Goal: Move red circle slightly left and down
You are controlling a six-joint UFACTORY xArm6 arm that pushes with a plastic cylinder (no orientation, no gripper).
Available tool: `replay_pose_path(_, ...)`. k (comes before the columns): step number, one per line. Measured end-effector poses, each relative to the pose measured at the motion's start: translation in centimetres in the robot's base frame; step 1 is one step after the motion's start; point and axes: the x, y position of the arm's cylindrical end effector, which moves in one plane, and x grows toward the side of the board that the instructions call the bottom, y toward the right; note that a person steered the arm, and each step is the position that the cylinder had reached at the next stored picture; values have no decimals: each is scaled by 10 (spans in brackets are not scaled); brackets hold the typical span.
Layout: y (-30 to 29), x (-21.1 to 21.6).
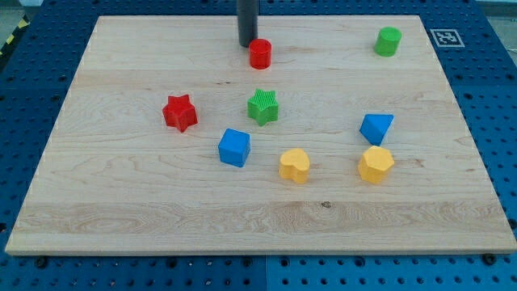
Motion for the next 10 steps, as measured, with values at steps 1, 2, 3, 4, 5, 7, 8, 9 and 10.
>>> replay_pose_path(1,2,-3)
replay_pose_path(2,24,2)
replay_pose_path(3,57,16)
replay_pose_path(4,72,36)
replay_pose_path(5,66,38)
replay_pose_path(7,34,38)
replay_pose_path(8,28,38)
replay_pose_path(9,28,36)
replay_pose_path(10,27,22)
